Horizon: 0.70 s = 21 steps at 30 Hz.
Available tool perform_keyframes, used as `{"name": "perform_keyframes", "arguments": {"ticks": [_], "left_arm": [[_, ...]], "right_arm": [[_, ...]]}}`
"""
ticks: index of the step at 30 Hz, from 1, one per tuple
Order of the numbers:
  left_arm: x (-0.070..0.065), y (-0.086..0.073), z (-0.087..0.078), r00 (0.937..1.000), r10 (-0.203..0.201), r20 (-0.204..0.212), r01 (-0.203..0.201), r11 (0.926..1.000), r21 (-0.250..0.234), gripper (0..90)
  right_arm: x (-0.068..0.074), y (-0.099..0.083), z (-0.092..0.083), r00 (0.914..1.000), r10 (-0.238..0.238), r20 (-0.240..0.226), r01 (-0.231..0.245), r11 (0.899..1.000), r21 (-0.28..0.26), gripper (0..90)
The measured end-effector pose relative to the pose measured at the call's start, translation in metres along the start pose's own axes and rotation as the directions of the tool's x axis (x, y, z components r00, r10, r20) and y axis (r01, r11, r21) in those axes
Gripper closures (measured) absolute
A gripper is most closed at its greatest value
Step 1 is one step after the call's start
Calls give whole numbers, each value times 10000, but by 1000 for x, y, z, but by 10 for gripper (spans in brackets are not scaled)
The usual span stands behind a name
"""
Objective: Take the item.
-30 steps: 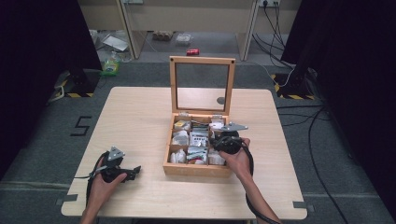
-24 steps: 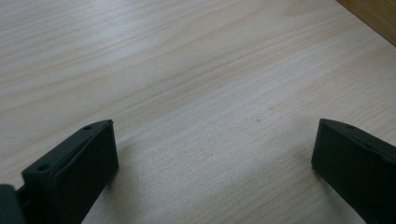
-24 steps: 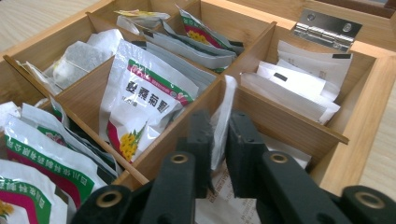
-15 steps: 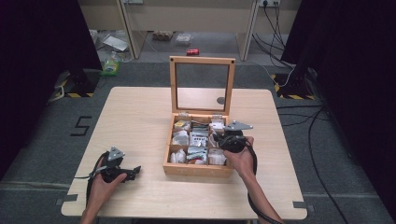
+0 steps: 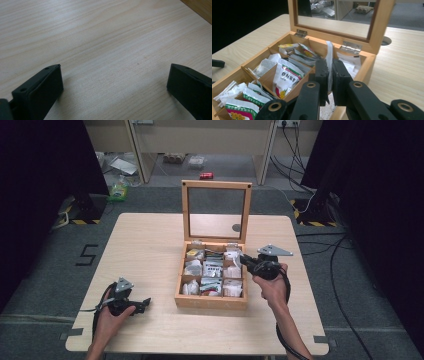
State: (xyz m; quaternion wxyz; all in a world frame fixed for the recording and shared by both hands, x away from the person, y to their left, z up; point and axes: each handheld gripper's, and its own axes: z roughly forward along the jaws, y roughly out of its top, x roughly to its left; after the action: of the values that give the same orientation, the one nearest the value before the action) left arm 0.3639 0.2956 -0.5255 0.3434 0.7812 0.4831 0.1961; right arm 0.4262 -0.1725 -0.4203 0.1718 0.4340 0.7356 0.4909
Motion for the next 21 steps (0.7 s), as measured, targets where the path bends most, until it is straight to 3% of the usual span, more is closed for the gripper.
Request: {"name": "perform_keyframes", "arguments": {"ticks": [10,21], "left_arm": [[0,0,0,10000,3,-4,-3,10000,1,0],[0,0,0,10000,7,-3,-7,10000,8,0]], "right_arm": [[-17,-1,-16,9989,120,457,-110,9997,-216,847],[-44,-8,-26,9935,810,794,-780,9961,-401,845]]}}
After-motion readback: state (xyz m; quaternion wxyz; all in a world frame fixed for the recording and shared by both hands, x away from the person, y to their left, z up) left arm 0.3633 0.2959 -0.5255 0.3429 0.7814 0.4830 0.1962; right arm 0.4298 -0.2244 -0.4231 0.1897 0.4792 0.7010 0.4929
